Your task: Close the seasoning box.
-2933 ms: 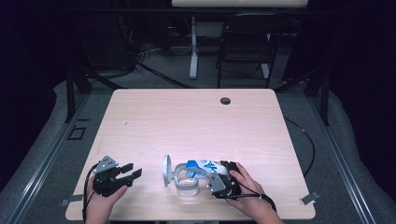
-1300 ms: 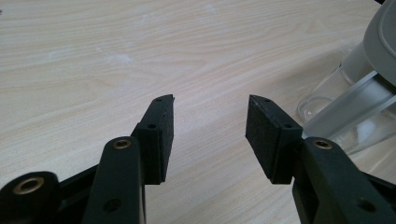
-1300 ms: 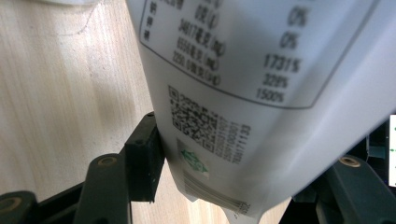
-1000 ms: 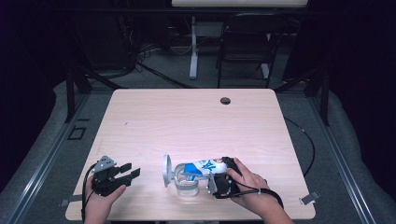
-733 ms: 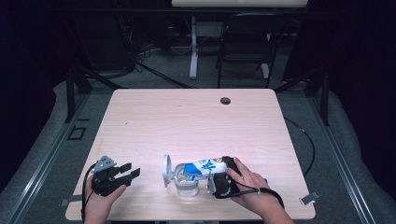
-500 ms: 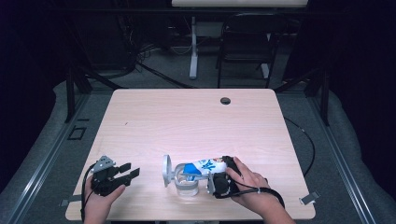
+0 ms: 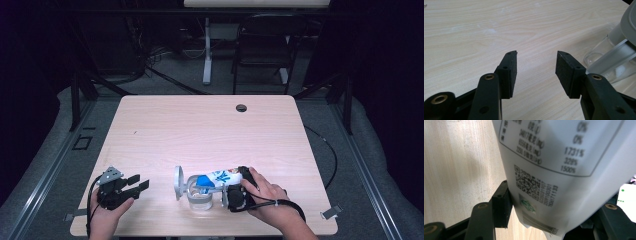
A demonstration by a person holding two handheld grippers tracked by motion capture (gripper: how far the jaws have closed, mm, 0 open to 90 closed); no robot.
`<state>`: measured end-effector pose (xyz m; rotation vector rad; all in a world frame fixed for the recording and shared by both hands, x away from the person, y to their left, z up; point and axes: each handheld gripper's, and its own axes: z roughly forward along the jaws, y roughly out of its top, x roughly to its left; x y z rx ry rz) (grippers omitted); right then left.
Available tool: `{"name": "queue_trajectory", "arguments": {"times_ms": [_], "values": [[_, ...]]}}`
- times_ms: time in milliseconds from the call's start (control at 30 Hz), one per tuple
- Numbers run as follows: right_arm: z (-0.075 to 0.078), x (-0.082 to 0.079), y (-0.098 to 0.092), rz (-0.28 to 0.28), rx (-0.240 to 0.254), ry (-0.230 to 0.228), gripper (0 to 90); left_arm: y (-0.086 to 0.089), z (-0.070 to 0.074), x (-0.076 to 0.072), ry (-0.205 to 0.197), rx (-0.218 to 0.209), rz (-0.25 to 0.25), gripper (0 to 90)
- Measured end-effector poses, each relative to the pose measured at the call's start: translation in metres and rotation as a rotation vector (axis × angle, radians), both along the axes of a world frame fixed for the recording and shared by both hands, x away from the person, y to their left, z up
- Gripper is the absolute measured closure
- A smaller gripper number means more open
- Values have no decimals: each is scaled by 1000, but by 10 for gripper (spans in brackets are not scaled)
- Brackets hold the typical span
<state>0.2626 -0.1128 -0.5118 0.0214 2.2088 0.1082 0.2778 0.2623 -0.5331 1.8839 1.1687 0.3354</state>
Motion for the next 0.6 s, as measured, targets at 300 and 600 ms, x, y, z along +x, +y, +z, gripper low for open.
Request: {"name": "queue_trajectory", "arguments": {"times_ms": [300, 600], "values": [[2, 0, 1, -2, -24, 4, 407, 1, 0, 0, 0, -3, 4, 522], [5, 1, 3, 0, -50, 11, 408, 1, 0, 0, 0, -2, 4, 522]]}}
